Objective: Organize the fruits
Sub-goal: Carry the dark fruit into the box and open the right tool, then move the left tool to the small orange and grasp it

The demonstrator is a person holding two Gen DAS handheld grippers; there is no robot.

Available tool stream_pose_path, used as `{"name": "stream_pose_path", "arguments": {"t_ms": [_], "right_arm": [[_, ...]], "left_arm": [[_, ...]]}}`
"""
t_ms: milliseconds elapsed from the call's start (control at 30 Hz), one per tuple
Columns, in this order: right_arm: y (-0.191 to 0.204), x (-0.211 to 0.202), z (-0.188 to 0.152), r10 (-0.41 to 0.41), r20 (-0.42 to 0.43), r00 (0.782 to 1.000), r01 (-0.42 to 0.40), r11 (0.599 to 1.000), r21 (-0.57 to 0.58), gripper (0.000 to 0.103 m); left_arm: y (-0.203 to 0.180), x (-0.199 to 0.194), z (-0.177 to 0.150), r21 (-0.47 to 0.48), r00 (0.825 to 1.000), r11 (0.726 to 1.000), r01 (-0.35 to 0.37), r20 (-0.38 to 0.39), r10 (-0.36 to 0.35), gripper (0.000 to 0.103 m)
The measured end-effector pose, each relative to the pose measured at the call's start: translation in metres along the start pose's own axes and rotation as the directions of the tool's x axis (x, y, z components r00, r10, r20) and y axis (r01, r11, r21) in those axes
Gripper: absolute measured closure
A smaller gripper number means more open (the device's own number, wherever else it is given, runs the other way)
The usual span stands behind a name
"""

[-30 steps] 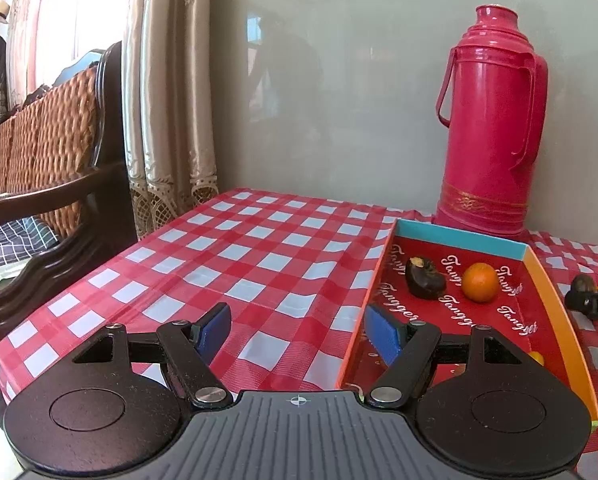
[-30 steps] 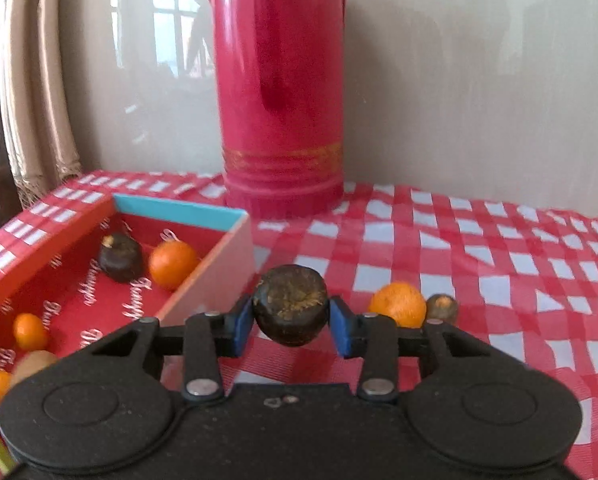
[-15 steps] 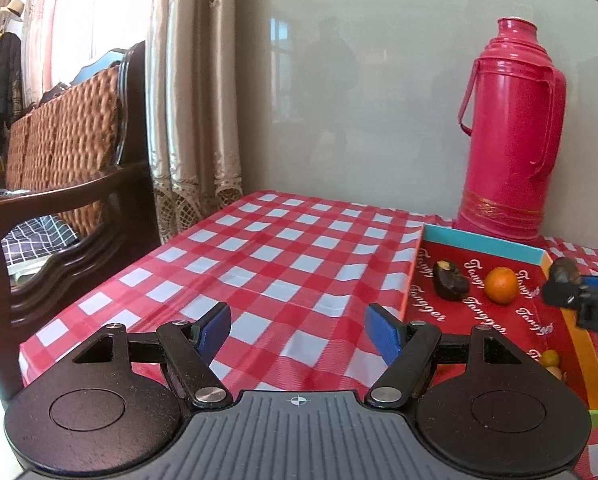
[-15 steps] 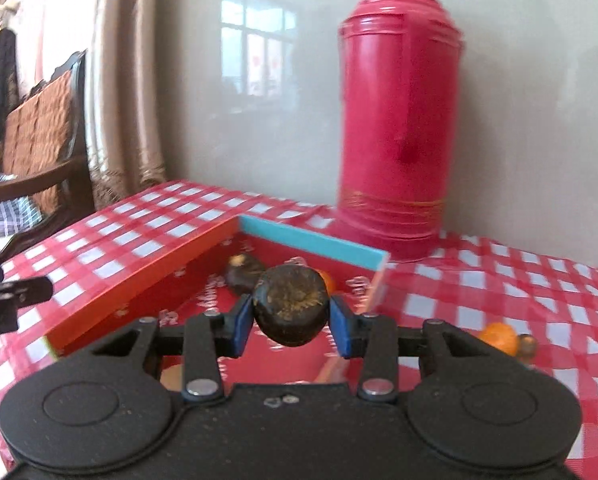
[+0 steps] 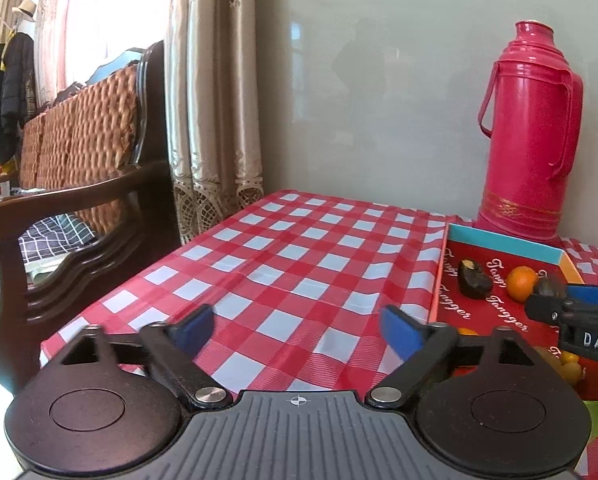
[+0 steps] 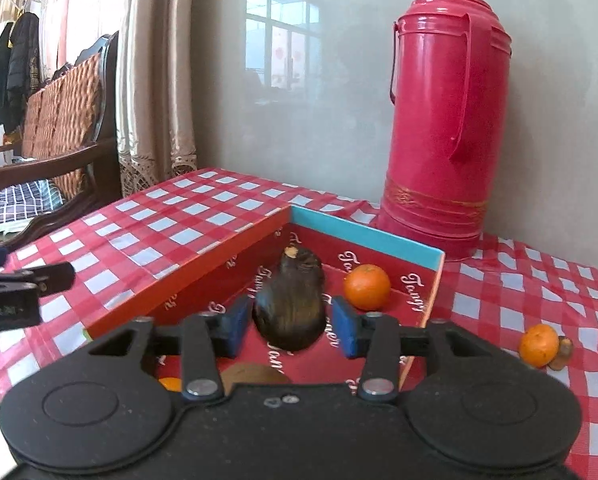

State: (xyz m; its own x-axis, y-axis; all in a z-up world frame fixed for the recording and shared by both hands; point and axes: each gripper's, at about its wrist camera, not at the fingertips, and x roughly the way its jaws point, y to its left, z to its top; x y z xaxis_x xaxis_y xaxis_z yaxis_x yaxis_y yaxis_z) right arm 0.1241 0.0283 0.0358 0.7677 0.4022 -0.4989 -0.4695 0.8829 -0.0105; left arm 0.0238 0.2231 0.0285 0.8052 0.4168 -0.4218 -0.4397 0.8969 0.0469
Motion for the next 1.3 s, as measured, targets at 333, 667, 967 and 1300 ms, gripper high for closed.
{"name": "stream_pose_path", "arguments": {"t_ms": [333, 667, 967, 1300], "right_arm": [[-0.068, -0.035, -0.004, -0.203, 0.126, 0.971, 0.173, 0.960, 0.218, 0.006], [-0.170, -0.087, -0.028, -0.454, 0.125, 0.882, 0.343, 0.802, 0.490, 0.006], [-0.196, -0.107, -0.041, -0.505, 0.115, 0.855, 0.398, 0.783, 0.478, 0.006], [-0.220, -0.123, -0.059, -0.555, 0.103, 0.826, 0.454, 0.761, 0.463, 0.006]], "left_arm": [[-0.002, -0.003, 0.001, -0.010, 1.000, 1.000, 0.005, 0.013, -0.005, 0.000], [-0.048, -0.020, 0.004, 0.011, 0.994, 0.997, 0.078, 0.074, -0.079, 0.000], [-0.108, -0.035, 0.006, 0.083, 0.974, 0.973, 0.215, 0.049, -0.220, 0.000], [-0.174, -0.048, 0.004, 0.163, 0.940, 0.929, 0.331, 0.036, -0.341, 0.000]]}}
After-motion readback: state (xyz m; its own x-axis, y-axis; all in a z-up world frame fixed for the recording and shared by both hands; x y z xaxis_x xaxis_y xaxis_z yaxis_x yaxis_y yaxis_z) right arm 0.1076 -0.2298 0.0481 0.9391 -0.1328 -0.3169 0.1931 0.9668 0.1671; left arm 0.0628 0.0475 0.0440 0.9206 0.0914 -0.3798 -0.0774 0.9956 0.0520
